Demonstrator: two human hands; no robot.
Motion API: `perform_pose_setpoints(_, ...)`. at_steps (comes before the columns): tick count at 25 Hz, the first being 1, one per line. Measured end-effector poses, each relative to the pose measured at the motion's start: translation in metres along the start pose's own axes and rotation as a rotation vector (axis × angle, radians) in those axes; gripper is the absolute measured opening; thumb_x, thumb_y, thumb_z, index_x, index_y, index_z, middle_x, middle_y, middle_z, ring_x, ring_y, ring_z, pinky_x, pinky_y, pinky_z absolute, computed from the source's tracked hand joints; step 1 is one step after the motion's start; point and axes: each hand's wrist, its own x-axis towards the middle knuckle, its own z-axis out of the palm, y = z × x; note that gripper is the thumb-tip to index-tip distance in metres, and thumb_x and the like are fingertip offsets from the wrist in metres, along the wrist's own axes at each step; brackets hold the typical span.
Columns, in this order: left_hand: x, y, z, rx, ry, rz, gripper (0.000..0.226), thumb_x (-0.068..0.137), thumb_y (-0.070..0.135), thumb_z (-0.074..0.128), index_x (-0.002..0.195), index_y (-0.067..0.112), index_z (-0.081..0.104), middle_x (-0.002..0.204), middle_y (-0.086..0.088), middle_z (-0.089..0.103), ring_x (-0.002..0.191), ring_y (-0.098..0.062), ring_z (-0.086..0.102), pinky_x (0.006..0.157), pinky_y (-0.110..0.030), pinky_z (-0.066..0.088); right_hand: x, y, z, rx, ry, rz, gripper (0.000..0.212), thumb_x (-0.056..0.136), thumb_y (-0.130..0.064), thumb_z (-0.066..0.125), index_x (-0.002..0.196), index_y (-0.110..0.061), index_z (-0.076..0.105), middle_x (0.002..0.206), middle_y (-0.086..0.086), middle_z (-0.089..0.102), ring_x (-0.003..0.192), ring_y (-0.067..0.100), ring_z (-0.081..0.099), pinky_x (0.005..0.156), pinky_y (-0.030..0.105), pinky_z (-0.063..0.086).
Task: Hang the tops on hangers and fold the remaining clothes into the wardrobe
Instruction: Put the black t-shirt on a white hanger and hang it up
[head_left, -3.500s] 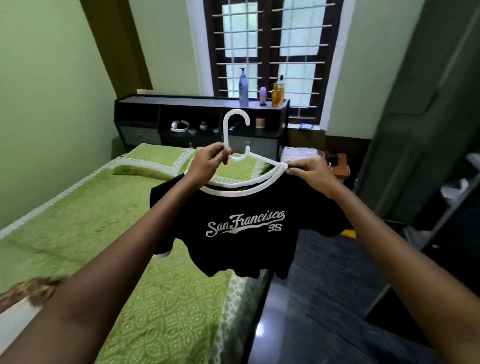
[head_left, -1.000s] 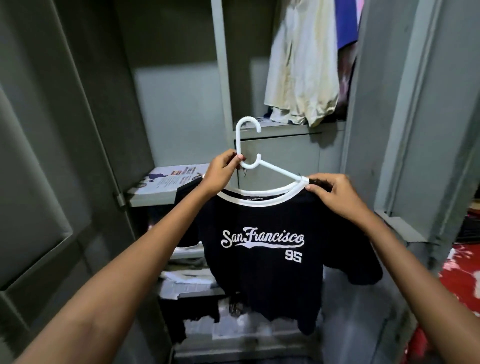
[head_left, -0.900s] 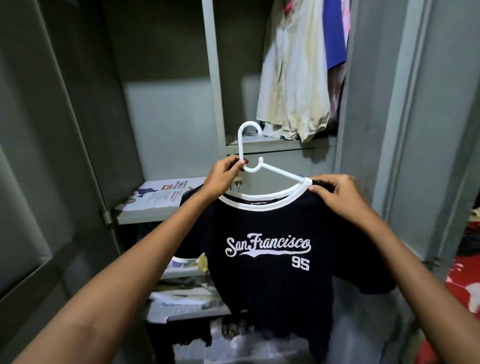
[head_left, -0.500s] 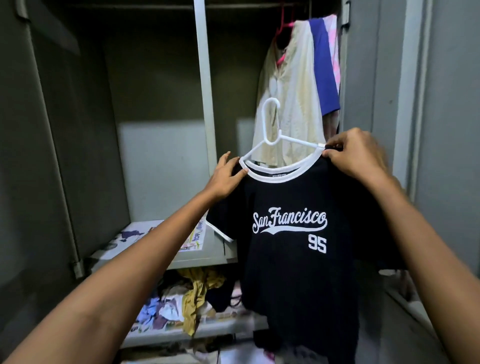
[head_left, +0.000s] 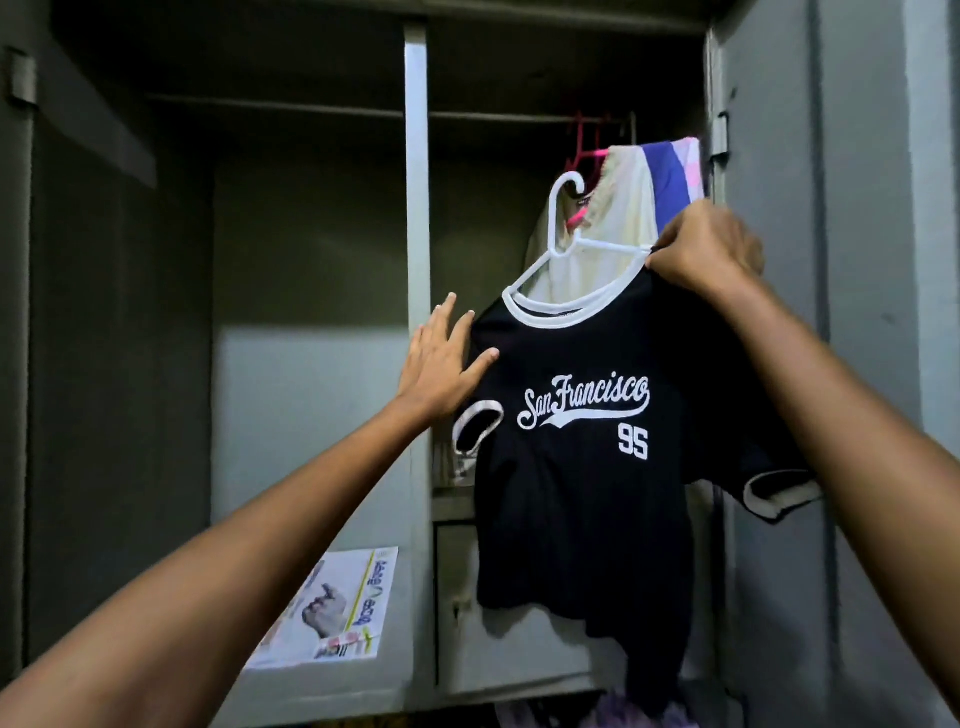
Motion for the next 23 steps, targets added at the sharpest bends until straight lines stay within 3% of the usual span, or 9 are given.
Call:
perform_pose_setpoints(5,0.062,-0.042,-0.002,0.152,0.138,0.1,0.065,0.094,0.048,0.042,0.147,0.014,0.026,0.158,-0.006,0.002,0.146,-0.021,0.004,0.116,-0.036,-0.002,0.066,-0.016,0.02,-0.013,0.072,0.001,0.032,0.081,-0.019,0.065,0.111,-0.008,0.064,0.122,0.017,0.054,0.103,0.036,0.058,0.083,0.035,0.044)
perform_pose_setpoints(10,0.129,-0.051,-0.008,0.324,0.231,0.13,0.07,0.093,0.051,0.041,0.149,0.015,0.018,0.158,-0.008,-0.006,0.146,-0.022,-0.004,0.117,-0.04,-0.005,0.112,-0.041,0.048,-0.052,0.102,0.003,0.026,0.079,-0.016,0.067,0.104,-0.007,0.067,0.106,0.02,0.063,0.099,0.035,0.06,0.073,0.032,0.041)
perform_pose_setpoints(15,0.186,-0.046,-0.029,0.41,0.315,0.11,0.074,0.093,0.052,0.038,0.15,0.013,0.011,0.158,-0.011,-0.008,0.146,-0.026,-0.006,0.117,-0.044,-0.003,0.149,-0.066,0.075,-0.067,0.177,-0.017,0.022,0.082,-0.013,0.064,0.102,-0.005,0.067,0.106,0.019,0.064,0.099,0.037,0.061,0.071,0.032,0.042)
perform_pose_setpoints(19,0.2,-0.052,-0.025,0.577,0.328,0.09,0.074,0.094,0.048,0.039,0.151,0.013,0.008,0.157,-0.013,-0.012,0.144,-0.03,-0.012,0.116,-0.049,-0.003,0.175,-0.076,0.097,-0.056,0.187,-0.026,0.021,0.084,-0.011,0.062,0.104,-0.003,0.065,0.107,0.019,0.063,0.102,0.036,0.06,0.072,0.033,0.041)
perform_pose_setpoints(23,0.202,-0.056,-0.017,0.574,0.392,0.089,0.074,0.092,0.051,0.037,0.15,0.015,0.009,0.157,-0.011,-0.012,0.144,-0.03,-0.013,0.115,-0.05,-0.003,0.197,-0.079,0.117,-0.068,0.156,-0.061,0.019,0.084,-0.01,0.062,0.102,-0.002,0.063,0.105,0.017,0.063,0.1,0.035,0.06,0.071,0.035,0.043)
